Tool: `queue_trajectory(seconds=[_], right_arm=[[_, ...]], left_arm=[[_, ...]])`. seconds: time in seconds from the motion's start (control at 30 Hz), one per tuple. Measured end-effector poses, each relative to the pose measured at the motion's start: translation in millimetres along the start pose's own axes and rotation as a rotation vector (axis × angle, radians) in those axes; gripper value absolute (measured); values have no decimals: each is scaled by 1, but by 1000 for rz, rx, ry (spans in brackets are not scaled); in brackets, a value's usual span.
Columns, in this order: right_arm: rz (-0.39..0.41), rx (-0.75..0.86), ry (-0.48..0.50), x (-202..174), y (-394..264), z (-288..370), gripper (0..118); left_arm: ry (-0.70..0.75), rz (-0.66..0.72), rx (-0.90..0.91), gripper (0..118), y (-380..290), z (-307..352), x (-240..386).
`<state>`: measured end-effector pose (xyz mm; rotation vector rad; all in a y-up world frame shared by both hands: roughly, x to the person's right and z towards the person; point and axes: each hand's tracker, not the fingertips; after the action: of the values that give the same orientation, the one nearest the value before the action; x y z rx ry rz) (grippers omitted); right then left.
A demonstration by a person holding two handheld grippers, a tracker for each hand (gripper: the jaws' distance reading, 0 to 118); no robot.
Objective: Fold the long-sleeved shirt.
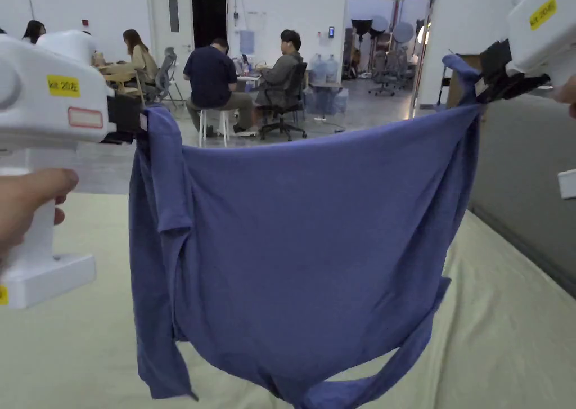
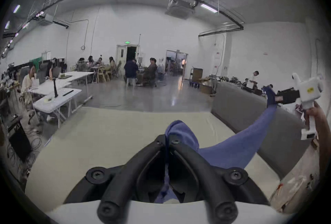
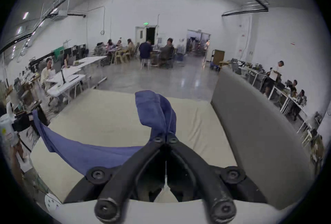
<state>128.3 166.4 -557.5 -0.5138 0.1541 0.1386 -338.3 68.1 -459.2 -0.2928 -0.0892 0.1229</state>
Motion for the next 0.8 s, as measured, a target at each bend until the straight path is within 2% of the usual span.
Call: queue_trajectory(seconds=[0.07,0.13,0.17,0.2,0.3,0.47,0.5,0.57,0.6,0.67,0.8], right_arm=[[-9,30,-36,5,29,-3,0],[-23,61,-80,8,55,-7,0],[-39,74,-77,11,66,-10,0],[-79,92,-90,13,75,-14,0],[-135,120,-114,20,97,-26,0],[-155,186,-138,21,117,-42,0],[-154,190,-134,22,116,-48,0],[-149,184,-136,19,107,-64,0],[-121,168,-135,16,97,-77,0],[-86,102,-144,13,72,-107,0],[-74,-69,-84,4,-12,-182,0]], left_arm=[[-23,45,3,0,34,-24,1],[-91,190,9,0,62,-49,-5],[-85,210,25,0,72,-60,-6],[-66,180,23,0,82,-72,-5],[-11,157,51,0,110,-96,-6],[1,165,158,0,144,-110,-4],[14,149,185,0,156,-128,-21],[29,116,180,0,143,-137,-20],[36,105,168,0,132,-145,-22],[65,67,99,0,97,-156,-25],[88,91,-98,0,15,-195,-44]])
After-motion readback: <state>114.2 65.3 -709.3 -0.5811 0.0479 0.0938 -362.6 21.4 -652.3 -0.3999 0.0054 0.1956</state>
